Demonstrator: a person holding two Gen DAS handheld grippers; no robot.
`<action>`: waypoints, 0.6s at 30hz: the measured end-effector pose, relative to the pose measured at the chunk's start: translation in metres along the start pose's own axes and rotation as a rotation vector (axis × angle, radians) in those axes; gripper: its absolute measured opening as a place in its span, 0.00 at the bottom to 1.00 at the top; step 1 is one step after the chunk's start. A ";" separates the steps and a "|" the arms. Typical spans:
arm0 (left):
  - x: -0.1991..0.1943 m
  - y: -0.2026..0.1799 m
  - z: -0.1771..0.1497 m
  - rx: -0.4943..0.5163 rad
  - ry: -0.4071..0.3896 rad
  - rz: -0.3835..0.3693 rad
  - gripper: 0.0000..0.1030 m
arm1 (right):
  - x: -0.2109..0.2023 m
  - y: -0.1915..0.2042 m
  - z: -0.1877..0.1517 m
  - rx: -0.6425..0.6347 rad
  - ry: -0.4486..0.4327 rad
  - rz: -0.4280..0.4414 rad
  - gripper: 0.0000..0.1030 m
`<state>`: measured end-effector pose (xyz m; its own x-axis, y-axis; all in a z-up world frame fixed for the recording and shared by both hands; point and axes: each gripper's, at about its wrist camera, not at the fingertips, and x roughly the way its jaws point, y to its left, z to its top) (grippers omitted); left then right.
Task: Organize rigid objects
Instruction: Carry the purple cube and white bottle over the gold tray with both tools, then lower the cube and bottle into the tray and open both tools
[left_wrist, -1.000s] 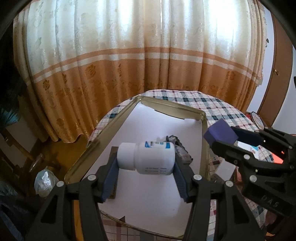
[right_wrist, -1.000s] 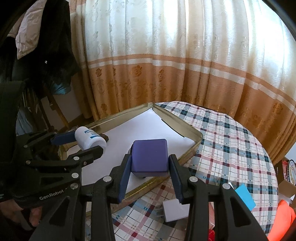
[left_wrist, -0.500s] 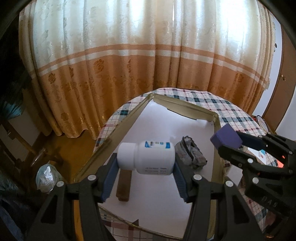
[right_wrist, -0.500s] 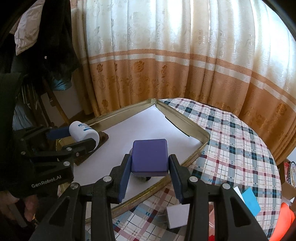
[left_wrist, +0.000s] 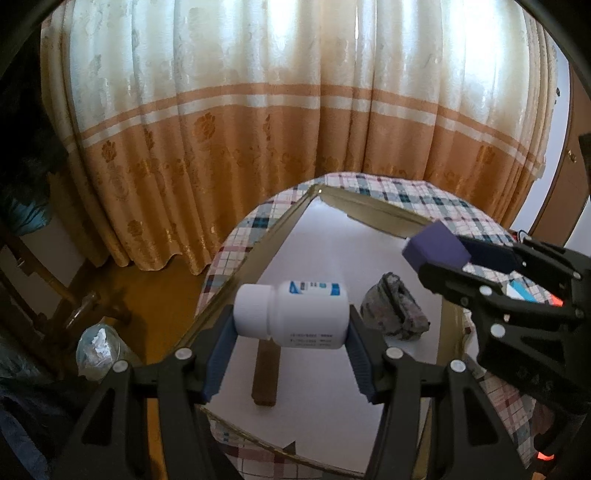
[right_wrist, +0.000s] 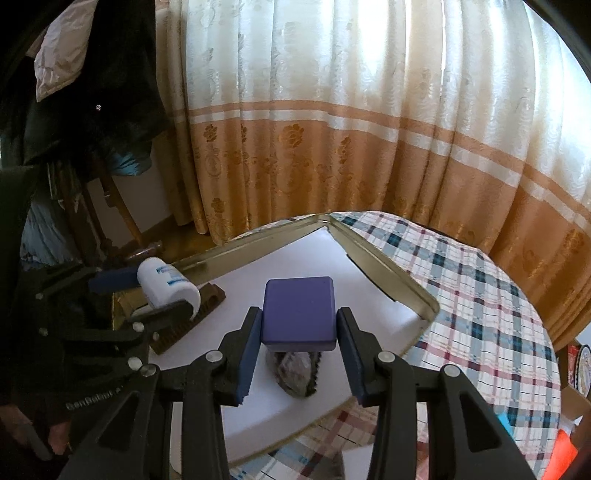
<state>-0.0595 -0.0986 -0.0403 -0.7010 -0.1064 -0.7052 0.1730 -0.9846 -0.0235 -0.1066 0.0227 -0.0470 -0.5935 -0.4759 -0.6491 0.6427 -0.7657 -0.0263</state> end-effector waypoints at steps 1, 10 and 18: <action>0.002 0.001 0.000 -0.003 0.006 -0.002 0.55 | 0.004 0.001 0.001 -0.003 0.005 0.001 0.42; 0.010 0.007 -0.002 -0.017 0.033 0.011 0.55 | 0.028 0.004 0.001 -0.002 0.045 0.014 0.42; 0.015 0.000 -0.009 0.000 0.055 0.004 0.55 | 0.041 0.002 0.001 0.008 0.064 0.023 0.42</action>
<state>-0.0635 -0.0991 -0.0573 -0.6615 -0.1023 -0.7430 0.1753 -0.9843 -0.0206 -0.1302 0.0013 -0.0732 -0.5465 -0.4650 -0.6965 0.6518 -0.7584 -0.0051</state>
